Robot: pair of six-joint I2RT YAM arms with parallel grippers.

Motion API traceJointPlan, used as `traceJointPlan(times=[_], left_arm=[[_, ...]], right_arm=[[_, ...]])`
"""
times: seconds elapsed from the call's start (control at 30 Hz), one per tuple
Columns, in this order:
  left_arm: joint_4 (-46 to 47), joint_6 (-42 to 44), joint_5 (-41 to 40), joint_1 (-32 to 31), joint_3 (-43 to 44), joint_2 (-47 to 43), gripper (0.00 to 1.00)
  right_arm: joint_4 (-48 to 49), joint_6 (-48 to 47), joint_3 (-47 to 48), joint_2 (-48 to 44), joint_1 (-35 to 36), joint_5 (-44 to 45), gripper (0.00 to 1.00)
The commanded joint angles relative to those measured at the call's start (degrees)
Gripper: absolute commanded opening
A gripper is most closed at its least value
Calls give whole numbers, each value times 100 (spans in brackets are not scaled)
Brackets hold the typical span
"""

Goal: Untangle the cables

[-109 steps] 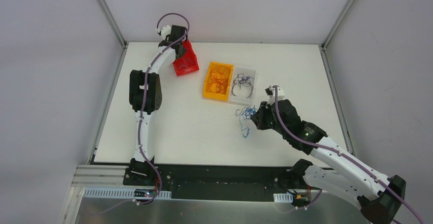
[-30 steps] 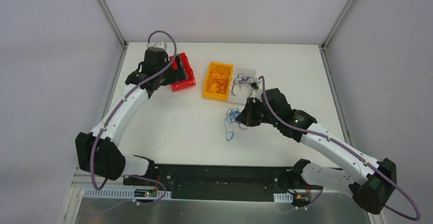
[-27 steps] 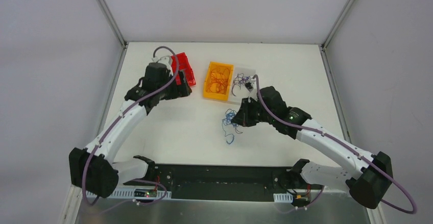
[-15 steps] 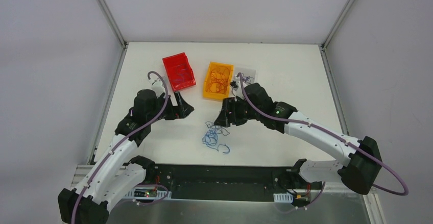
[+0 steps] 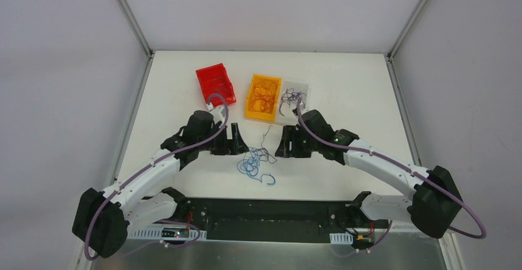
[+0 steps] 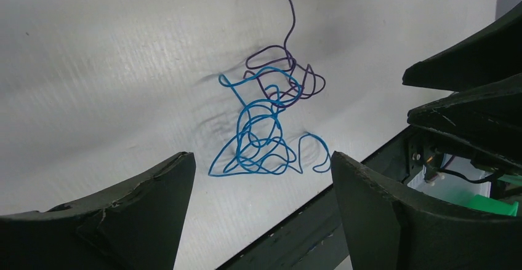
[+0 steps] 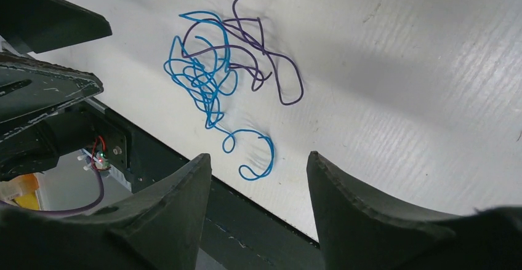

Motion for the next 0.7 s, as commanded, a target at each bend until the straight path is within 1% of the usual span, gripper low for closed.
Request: traceJointPlan(times=[0.0,0.07,0.17,0.37,0.43,0.5,0.67], left_arm=[[163,-27,172,-152,155,400,83],[161,-67,224,-197,124,589,83],[142,-81,244,-251,76,876,83],[292,95,389,-328,71,1285,78],[361,129,477,-328,36,1365,74],[446,131,533,-328,-14,1427,72],[605,135,554,-328,-37,1649,66]], right_arm=[[449,47,22,290,18,-239,64],[746,-76,43,521,22,-422,66],[1145,-342,82,898,42,-596,66],[1957,-758,22,1502,134,-669,60],[2065,-838,35,1688,186,-610,58],[2218,-919,37,1845,246,-564,54],[2488,-1079,0,2225,381,-297,52]])
